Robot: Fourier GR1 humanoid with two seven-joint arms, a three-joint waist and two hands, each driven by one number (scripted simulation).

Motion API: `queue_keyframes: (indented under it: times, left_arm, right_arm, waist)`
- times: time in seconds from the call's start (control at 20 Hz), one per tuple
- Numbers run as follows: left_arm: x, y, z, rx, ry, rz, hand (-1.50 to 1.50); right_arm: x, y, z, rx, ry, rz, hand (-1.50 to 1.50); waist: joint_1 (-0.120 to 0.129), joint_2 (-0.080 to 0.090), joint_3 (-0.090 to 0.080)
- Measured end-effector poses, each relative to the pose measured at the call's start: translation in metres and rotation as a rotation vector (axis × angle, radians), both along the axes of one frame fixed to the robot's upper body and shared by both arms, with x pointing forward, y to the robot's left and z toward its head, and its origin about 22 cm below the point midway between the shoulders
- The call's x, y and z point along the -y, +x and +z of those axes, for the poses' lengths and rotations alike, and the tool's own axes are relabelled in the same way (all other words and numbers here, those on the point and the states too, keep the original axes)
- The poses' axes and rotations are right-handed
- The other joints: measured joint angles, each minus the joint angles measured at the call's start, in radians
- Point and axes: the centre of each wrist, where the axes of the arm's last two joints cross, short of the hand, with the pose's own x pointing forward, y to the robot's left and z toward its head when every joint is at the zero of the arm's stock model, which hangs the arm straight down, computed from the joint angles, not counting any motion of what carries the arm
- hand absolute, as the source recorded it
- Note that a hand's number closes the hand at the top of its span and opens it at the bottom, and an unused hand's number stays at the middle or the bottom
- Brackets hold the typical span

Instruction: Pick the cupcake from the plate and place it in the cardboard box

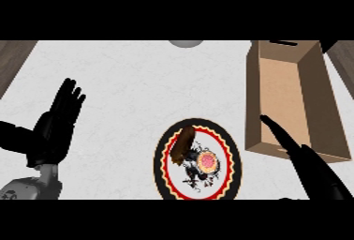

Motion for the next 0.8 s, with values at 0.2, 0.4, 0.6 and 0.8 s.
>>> queue_keyframes:
  times: [0.2,0.4,0.6,0.8]
  left_arm:
    - [-0.006,-0.002,-0.001,-0.004,-0.002,0.003,0.00]
    - [0.001,-0.007,-0.007,-0.003,-0.006,0.004,0.00]
    - [0.002,-0.005,-0.005,0.001,-0.004,0.005,0.00]
    - [0.000,0.002,-0.002,0.002,-0.005,0.006,0.00]
  right_arm:
    - [-0.013,0.002,-0.011,-0.032,-0.021,-0.022,-1.50]
    - [-0.024,0.011,-0.023,-0.057,0.001,-0.023,-1.50]
    - [-0.039,0.013,-0.032,-0.072,-0.001,-0.021,-1.50]
    - [-0.041,0.015,-0.042,-0.068,-0.016,-0.036,-1.50]
  waist:
    - [-0.004,0.000,0.000]
    - [-0.005,0.000,0.001]
    - [-0.006,0.000,0.001]
    - [-0.008,0.000,0.001]
